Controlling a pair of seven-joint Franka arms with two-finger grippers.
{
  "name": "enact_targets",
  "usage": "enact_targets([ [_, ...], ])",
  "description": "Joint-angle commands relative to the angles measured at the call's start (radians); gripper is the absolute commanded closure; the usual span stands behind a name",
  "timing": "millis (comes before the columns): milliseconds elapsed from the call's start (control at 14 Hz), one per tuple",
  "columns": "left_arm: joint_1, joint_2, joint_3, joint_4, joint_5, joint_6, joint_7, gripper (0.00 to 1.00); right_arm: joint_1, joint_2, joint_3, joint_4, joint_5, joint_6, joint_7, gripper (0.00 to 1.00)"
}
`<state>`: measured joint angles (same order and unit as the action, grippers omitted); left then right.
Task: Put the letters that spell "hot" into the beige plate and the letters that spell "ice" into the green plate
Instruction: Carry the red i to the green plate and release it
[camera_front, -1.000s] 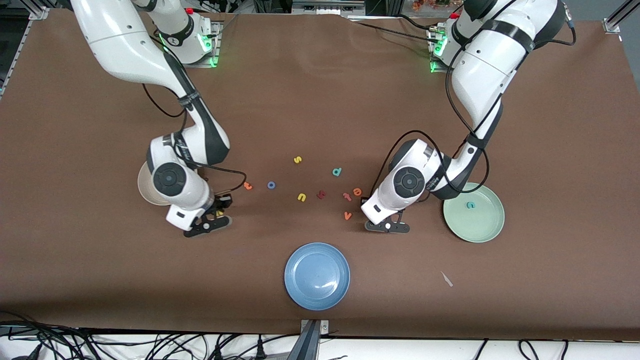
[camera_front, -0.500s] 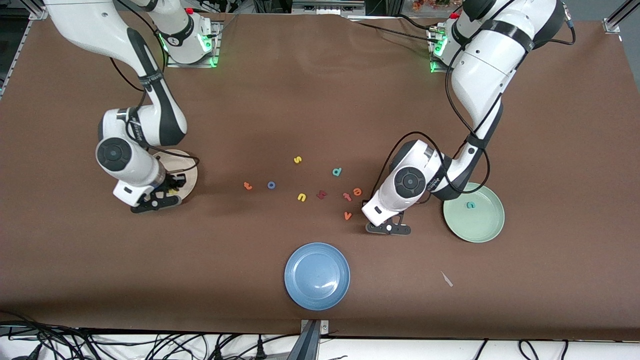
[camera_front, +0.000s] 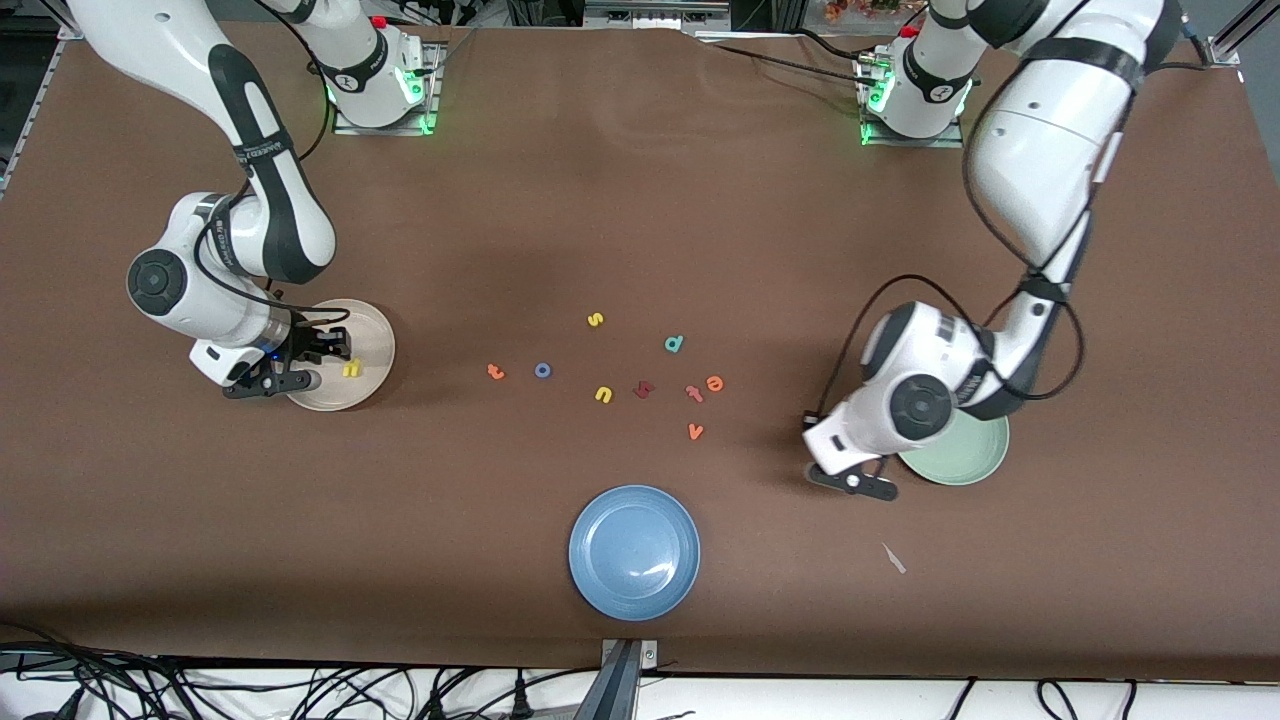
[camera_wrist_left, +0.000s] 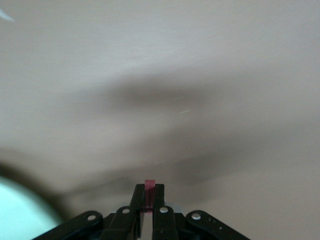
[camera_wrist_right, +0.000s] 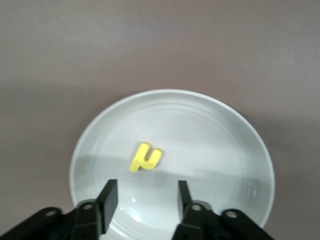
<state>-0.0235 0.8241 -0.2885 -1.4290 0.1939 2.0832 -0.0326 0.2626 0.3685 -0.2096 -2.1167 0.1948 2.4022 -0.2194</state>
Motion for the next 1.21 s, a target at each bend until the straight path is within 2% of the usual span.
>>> enact_targets([
  [0,0.091,-0.03,-0.023,-0.008,-0.016,-0.064,0.184,1.0,0.014,-0.033,0.079,0.007,0.015,-0.021,0.122,0.0],
  [143,0.146,-0.028,-0.035,-0.01,-0.014,-0.074,0.256,1.0,0.045,-0.016,0.107,0.046,0.011,-0.02,0.184,0.0],
  [357,0.209,-0.026,-0.037,-0.025,-0.034,-0.08,0.354,1.0,0.121,0.026,0.107,0.089,0.009,-0.011,0.192,0.0],
  [429,0.218,-0.026,-0.037,-0.024,-0.06,-0.125,0.37,1.0,0.147,0.041,0.107,0.096,0.003,-0.002,0.192,0.0],
  [500,0.224,-0.028,-0.037,-0.021,-0.079,-0.168,0.37,0.94,0.171,0.055,0.107,0.1,-0.017,0.027,0.19,0.0],
  [571,0.226,-0.028,-0.037,-0.019,-0.086,-0.179,0.373,0.74,0.194,0.073,0.107,0.101,-0.038,0.066,0.192,0.0],
  [643,0.229,-0.028,-0.037,-0.018,-0.088,-0.183,0.373,0.27,0.217,0.096,0.107,0.104,-0.04,0.104,0.192,0.0],
  [714,0.229,-0.028,-0.043,-0.018,-0.088,-0.187,0.375,0.0,0.233,0.127,0.107,0.116,-0.044,0.138,0.184,0.0],
  [929,0.228,-0.049,-0.09,-0.011,-0.091,-0.212,0.356,0.0,0.283,0.205,0.105,0.196,-0.061,0.144,0.179,0.0],
  [1143,0.214,-0.056,-0.15,-0.016,-0.113,-0.212,0.22,0.0,0.294,0.222,0.107,0.202,-0.113,0.144,0.184,0.0],
])
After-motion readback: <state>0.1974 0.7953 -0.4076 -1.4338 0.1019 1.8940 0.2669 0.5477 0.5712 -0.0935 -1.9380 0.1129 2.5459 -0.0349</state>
